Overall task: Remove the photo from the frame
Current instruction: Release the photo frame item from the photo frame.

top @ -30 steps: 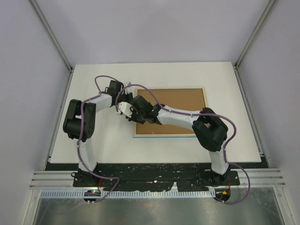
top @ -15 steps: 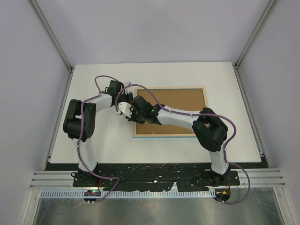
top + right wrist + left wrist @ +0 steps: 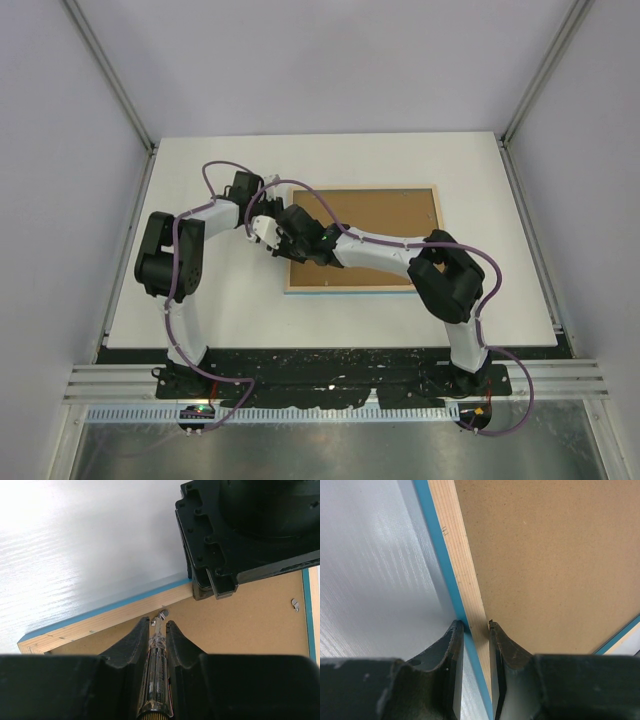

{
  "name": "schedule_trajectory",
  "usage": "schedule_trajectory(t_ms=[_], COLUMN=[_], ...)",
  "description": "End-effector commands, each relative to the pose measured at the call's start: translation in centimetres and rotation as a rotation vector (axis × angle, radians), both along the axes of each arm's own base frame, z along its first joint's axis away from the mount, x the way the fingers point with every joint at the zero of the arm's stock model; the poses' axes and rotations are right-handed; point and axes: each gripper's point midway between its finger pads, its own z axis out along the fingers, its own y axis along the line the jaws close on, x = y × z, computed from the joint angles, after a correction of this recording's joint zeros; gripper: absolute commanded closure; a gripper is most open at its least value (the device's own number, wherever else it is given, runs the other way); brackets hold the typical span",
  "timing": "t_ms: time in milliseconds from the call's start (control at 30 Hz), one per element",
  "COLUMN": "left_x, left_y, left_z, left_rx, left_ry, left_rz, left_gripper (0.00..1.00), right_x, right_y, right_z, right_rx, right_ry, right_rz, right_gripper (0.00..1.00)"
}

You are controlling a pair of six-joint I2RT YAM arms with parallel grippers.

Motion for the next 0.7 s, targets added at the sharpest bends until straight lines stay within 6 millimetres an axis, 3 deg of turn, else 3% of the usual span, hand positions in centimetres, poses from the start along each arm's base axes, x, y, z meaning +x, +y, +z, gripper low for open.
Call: schedule_trajectory(t_ms=[0, 233, 667], left_x=[-1.1, -1.1, -1.1], left_y=[-0.4, -0.4, -0.5], left_z=[-0.6, -0.7, -0.6], left_rx=[-0.002, -0.001, -0.005], left_ry=[0.042, 0.042, 0.045], left_rz=[-0.042, -0.043, -0.046], left_gripper=[1.00, 1.00, 1.00], right_x=[2.2, 1.2, 1.8], right_y=[0.0, 0.3, 0.0], right_z=[2.4, 2.1, 1.8], right_rx=[0.042, 0.048, 0.019], right_ry=[-0.095, -0.050, -0.073], right_rz=[-0.060, -0.017, -0.033], right_gripper=[0.92, 0.92, 0.92])
